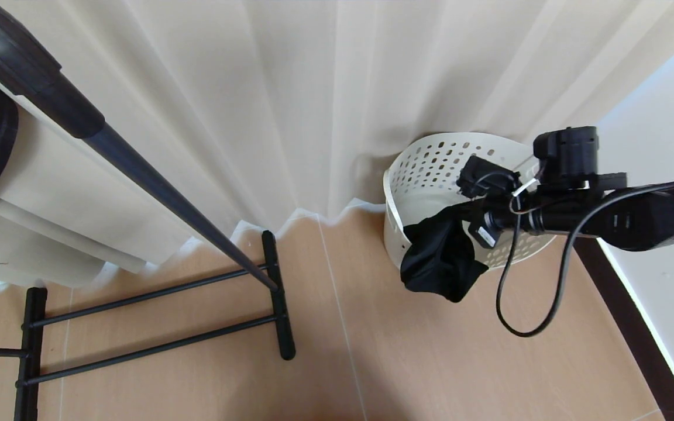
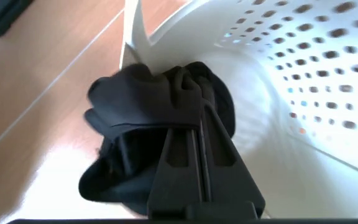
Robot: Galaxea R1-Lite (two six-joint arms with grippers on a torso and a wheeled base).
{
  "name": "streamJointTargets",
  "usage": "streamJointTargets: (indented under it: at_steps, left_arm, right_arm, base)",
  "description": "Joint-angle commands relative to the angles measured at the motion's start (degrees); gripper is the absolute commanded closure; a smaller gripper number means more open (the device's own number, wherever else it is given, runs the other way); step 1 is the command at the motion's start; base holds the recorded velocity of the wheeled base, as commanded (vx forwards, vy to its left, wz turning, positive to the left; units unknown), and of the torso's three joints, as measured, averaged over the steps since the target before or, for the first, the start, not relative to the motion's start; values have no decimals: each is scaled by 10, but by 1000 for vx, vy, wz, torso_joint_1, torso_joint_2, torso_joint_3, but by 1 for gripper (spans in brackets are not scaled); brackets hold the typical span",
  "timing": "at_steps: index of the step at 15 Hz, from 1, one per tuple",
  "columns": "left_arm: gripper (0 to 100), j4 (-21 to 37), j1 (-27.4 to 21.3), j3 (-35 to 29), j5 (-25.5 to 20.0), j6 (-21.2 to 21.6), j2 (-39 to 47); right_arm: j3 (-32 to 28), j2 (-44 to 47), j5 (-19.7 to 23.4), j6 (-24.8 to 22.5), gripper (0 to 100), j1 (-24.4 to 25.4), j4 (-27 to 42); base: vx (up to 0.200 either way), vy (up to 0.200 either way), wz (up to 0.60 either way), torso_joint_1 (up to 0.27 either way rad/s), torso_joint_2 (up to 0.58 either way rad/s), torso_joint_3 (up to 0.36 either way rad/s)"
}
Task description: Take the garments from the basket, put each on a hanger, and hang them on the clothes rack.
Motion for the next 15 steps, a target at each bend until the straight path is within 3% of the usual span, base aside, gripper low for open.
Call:
streamJointTargets:
  at_steps: [1,4,10,12,15]
  left_arm:
    - [0,0,0,0,0,0,0]
    - [0,0,0,0,0,0,0]
    - [0,0,0,0,0,0,0]
    - [0,0,0,0,0,0,0]
    - [0,0,0,0,0,0,0]
  right_arm:
    - [43,-89,-2,52,100,17,0]
    - [49,-130,-16,118,100,67,1]
    - [131,-217,-109,120,100,129,-2]
    - [155,-248,-111,123,100,129,-2]
    - [193,-297,-111,198,100,133,-26]
  base:
    - [0,0,0,0,0,0]
    - [0,0,0,0,0,0]
    - [0,0,0,0,0,0]
    - [0,0,0,0,0,0]
    - [0,0,0,0,0,0]
